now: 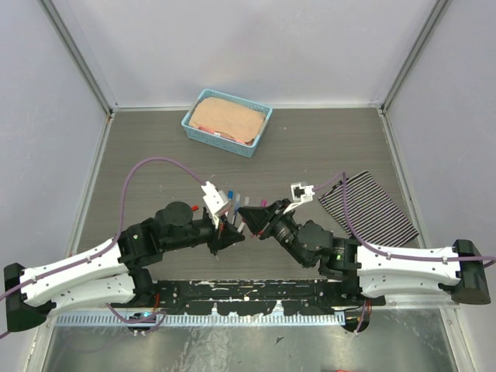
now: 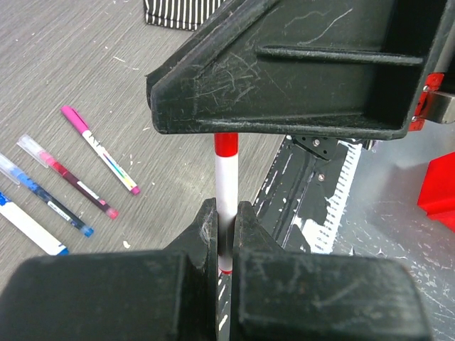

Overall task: Insert the pens into the pen caps
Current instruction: Press the pen cap onto the pen.

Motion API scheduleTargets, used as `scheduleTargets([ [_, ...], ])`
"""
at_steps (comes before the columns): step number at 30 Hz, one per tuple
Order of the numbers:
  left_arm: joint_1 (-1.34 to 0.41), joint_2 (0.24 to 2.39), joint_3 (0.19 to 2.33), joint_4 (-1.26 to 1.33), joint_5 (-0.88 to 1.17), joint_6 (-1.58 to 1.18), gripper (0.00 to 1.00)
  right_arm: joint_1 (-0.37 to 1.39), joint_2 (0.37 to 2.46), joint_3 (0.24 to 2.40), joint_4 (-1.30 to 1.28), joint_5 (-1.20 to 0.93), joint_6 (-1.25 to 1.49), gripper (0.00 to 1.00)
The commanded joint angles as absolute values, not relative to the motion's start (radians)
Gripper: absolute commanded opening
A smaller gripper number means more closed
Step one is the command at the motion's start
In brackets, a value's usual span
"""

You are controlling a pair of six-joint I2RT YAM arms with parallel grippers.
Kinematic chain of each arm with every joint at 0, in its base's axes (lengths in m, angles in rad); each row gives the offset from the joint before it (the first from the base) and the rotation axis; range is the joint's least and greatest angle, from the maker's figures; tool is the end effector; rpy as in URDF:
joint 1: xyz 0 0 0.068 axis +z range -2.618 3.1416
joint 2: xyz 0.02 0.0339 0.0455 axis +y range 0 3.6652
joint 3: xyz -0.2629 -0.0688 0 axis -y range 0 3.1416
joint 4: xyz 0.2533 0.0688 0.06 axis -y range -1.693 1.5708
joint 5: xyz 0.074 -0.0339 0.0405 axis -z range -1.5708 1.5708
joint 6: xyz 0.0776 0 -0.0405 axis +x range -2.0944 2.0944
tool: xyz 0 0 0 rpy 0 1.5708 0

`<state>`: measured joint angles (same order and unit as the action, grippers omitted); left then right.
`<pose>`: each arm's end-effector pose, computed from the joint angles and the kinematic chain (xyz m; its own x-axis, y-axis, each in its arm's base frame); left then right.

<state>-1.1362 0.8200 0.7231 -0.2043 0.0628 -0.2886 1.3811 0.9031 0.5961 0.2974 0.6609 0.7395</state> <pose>0.0980 -0.2226 0.2960 -0.3846 0.1538 -0.9102 0.8565 0.4273 -0.2896 0.0943 0.2386 0.2993 -0.4458 0.4996 -0.7427 -0.4861 0.5617 0.6695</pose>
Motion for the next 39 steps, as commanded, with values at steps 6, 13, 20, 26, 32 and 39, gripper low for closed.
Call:
scheduleTargets([
  [6, -1.116, 0.770, 0.829, 0.247, -0.018, -0.287, 0.00, 1.491, 0.934, 0.668, -0.051, 0.417, 0.750, 0.00],
  [13, -1.116, 0.723, 0.709, 0.078, -0.005, -0.321, 0.00, 1.491, 0.893, 0.853, -0.140, 0.592, 0.601, 0.27],
  [20, -1.116, 0.638, 0.579, -0.030, -0.076, -0.383, 0.00, 1.493, 0.764, 0.893, -0.150, 0.614, 0.419, 0.47],
  [26, -1.115, 0.597, 0.584, -0.167, -0.232, -0.412, 0.00, 1.489, 0.800, 0.969, -0.461, 0.818, 0.521, 0.63],
  [32, -1.115, 0.678, 0.643, -0.302, -0.311, -0.443, 0.00, 1.280, 0.898, 1.040, -0.574, 0.651, 0.533, 0.66],
  [39, -1.115, 0.941, 0.787, -0.448, -0.332, -0.469, 0.00, 0.886, 0.886, 0.927, -0.442, 0.248, 0.486, 0.66],
])
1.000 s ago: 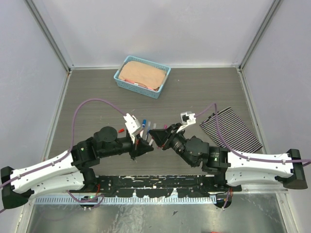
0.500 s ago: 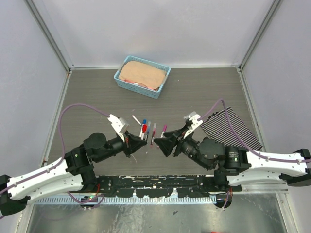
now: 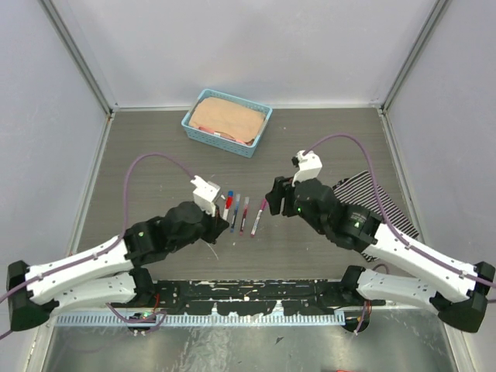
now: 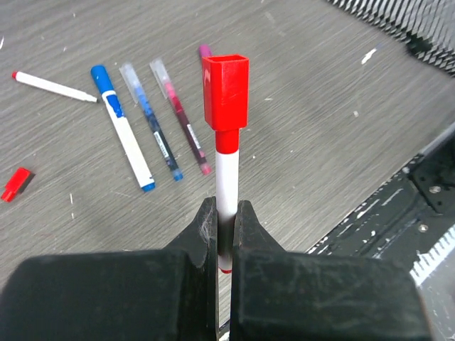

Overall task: Insert the pens into the pen caps
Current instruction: Press the pen cap onto the pen, then place the pen at the center of the board.

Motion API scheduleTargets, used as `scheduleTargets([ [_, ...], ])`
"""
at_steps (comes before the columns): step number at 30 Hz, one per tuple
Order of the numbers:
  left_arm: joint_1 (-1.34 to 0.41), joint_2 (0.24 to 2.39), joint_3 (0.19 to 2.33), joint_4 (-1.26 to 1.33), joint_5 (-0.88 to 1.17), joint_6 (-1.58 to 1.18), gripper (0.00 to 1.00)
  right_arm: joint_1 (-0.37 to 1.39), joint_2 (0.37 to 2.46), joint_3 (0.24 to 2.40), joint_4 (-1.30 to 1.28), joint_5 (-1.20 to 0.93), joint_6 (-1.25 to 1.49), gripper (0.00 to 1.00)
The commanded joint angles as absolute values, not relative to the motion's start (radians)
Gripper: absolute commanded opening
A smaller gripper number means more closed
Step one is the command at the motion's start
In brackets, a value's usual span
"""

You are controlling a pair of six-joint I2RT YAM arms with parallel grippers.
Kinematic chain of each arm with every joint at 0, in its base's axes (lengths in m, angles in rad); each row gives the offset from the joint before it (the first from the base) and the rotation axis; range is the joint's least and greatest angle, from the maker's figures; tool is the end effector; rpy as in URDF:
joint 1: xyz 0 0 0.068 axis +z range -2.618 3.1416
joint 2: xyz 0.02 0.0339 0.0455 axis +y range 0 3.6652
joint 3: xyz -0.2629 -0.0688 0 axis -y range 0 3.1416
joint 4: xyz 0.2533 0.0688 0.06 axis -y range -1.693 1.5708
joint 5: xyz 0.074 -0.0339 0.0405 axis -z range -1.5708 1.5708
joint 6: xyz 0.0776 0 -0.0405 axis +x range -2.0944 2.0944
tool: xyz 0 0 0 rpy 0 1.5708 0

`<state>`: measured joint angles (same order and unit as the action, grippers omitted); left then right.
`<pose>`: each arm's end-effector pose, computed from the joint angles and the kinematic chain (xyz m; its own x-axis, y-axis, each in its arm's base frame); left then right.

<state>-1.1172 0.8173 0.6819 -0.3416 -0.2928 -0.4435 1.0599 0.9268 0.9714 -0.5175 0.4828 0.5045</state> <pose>0.1213 -0.1978 0.2624 -0.5028 0.0938 -0.8593 0.5895 0.7642 -0.2615 0.1486 0.1914 0.3300 -0.4707 0.0358 -0.8816 -0.3918 0.8868 0.2452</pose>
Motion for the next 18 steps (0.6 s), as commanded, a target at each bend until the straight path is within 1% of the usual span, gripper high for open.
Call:
scheduleTargets([
  [1, -1.115, 0.992, 0.817, -0.468, -0.328, -0.474, 0.00, 0.803, 0.866, 0.902, -0.426, 0.192, 0.500, 0.66],
  [3, -1.115, 1.087, 0.872, -0.484, -0.316, -0.496, 0.00, 0.705, 0.810, 0.854, -0.405, 0.148, 0.537, 0.67],
  [5, -1.116, 1.162, 0.918, -0.468, -0.297, -0.530, 0.00, 0.669, 0.746, 0.829, -0.423, 0.232, 0.572, 0.67],
  [8, -1.117, 1.278, 0.962, -0.403, -0.266, -0.555, 0.00, 0.668, 0.639, 0.813, -0.465, 0.351, 0.584, 0.68],
  [15, -1.125, 1.612, 1.159, -0.421, -0.221, -0.563, 0.00, 0.669, 0.428, 0.840, -0.611, 0.412, 0.575, 0.70],
  [18, -1.131, 1.720, 1.236, -0.452, -0.225, -0.582, 0.00, 0.668, 0.322, 0.839, -0.647, 0.422, 0.579, 0.70],
])
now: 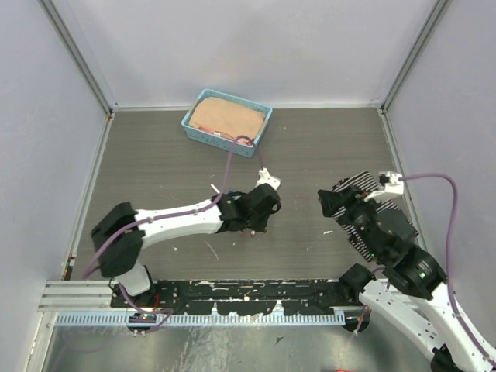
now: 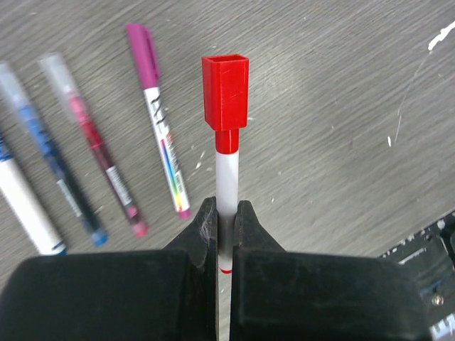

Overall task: Insert the pens into the pen caps
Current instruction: Place the pen at the center of the board.

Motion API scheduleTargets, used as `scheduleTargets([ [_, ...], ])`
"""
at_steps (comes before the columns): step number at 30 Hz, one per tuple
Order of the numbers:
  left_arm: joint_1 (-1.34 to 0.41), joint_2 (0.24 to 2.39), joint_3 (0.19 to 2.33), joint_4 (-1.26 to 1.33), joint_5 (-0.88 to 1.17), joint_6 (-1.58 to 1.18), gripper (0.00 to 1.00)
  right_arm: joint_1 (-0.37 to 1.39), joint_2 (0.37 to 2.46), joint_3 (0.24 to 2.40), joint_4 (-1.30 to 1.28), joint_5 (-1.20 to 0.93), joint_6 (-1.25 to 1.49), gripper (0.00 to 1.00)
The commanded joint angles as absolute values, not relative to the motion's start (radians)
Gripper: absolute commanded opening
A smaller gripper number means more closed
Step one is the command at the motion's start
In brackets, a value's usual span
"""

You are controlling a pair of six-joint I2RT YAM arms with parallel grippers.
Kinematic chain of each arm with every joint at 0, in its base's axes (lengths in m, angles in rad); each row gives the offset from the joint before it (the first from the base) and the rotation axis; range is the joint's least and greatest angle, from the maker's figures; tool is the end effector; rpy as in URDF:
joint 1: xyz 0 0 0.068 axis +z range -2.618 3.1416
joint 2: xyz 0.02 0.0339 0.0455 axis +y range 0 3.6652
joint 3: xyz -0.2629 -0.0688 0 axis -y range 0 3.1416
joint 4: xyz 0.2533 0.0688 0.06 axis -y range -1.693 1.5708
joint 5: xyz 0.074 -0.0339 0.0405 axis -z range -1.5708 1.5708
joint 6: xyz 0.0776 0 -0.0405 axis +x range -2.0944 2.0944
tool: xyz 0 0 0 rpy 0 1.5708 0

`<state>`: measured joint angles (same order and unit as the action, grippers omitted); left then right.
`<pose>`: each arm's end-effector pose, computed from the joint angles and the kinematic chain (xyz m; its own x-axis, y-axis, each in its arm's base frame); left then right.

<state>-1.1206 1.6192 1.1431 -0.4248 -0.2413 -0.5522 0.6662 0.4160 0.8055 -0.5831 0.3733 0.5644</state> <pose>0.1812 -0.3323 0.1963 -0.7152 0.3092 -0.6269 0.5104 0.8437 -0.1662 0.1233 0.0609 0.3433 -0.2851 0.4094 -0.8667 -0.1676 0.8690 0.4656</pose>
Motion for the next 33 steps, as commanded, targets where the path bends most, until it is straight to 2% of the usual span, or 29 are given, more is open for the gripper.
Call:
scheduleTargets([
  [1, -1.131, 1.749, 1.257, -0.461, -0.227, -0.587, 0.00, 0.668, 0.294, 0.838, -0.657, 0.428, 0.582, 0.70],
  [12, -1.132, 1.973, 1.424, -0.554, -0.245, -0.650, 0.00, 0.668, 0.227, 0.868, -0.753, 0.486, 0.555, 0.71],
  [21, -1.131, 2.019, 1.440, -0.621, -0.305, -0.735, 0.05, 0.668, 0.229, 0.863, -0.756, 0.477, 0.522, 0.72],
  [30, -1.131, 2.020, 1.406, -0.623, -0.298, -0.757, 0.24, 0.669, 0.235, 0.851, -0.756, 0.466, 0.519, 0.73],
  [33, -1.131, 2.010, 1.402, -0.623, -0.303, -0.761, 0.27, 0.669, 0.237, 0.850, -0.758, 0.465, 0.515, 0.73],
])
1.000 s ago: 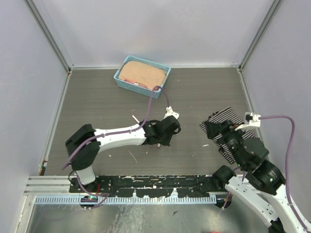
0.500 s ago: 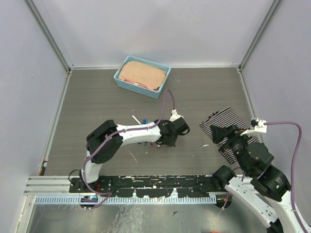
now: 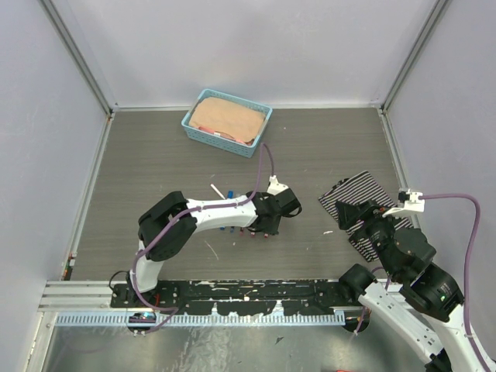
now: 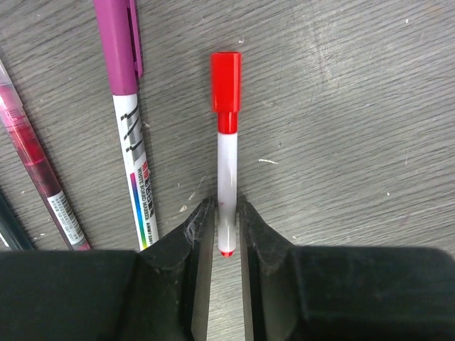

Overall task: Insert the pens into the pen caps
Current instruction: Place the pen at the center of the board, then pick up the pen from the center of the board.

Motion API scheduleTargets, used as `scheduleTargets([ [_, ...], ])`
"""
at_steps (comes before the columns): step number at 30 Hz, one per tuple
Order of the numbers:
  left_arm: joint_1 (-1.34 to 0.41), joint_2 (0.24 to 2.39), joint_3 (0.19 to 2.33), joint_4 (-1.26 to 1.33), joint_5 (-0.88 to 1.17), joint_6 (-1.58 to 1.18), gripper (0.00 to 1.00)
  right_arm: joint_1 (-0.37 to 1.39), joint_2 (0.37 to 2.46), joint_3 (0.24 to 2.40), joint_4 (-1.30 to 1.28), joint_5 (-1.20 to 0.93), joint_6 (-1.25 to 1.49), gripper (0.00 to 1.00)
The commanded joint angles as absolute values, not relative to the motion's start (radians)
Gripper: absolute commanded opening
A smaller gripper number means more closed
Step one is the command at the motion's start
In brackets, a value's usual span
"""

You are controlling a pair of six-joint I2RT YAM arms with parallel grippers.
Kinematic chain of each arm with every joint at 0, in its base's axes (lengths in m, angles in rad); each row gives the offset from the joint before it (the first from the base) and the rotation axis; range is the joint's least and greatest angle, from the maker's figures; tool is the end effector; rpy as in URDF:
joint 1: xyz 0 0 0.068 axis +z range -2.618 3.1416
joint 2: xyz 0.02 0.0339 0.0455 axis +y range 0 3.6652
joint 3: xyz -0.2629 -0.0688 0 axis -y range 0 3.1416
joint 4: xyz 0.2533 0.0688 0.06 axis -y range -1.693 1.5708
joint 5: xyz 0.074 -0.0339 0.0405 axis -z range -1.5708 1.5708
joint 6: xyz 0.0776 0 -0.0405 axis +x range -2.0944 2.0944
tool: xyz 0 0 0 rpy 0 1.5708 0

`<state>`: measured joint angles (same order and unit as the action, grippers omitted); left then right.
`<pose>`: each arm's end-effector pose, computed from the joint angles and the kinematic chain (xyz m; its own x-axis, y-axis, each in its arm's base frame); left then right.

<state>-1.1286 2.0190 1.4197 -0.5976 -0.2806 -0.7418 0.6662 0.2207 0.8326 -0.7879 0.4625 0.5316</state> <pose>0.2039 -0.3805 0.1188 -0.8512 0.2807 -0.4434 0.3392 0.9390 -0.0567 0.0824 0.0207 0.3406 -0.2240 0.4010 -0.8883 -0.1093 0.8954 0.4317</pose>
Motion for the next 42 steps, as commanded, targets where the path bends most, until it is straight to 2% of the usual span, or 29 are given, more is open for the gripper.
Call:
scheduleTargets([
  [1, -1.131, 2.008, 1.402, -0.623, -0.304, -0.760, 0.28, 0.668, 0.239, 0.850, -0.758, 0.465, 0.515, 0.73],
  [9, -1.132, 1.961, 1.428, -0.618, -0.290, -0.719, 0.31, 0.667, 0.232, 0.847, -0.765, 0.477, 0.518, 0.73],
  [19, -1.118, 1.697, 1.429, -0.585, -0.367, -0.471, 0.38, 0.669, 0.256, 0.837, -0.757, 0.458, 0.509, 0.74],
  [26, -0.935, 1.586, 1.309, -0.571, -0.358, -0.504, 0.38, 0.668, 0.292, 0.835, -0.759, 0.451, 0.507, 0.74],
  [33, -0.718, 1.583, 1.227, -0.583, -0.314, -0.540, 0.38, 0.668, 0.307, 0.837, -0.765, 0.449, 0.509, 0.74],
  [42, -0.632, 1.698, 1.207, -0.501, -0.275, -0.589, 0.41, 0.668, 0.315, 0.833, -0.765, 0.447, 0.508, 0.74],
])
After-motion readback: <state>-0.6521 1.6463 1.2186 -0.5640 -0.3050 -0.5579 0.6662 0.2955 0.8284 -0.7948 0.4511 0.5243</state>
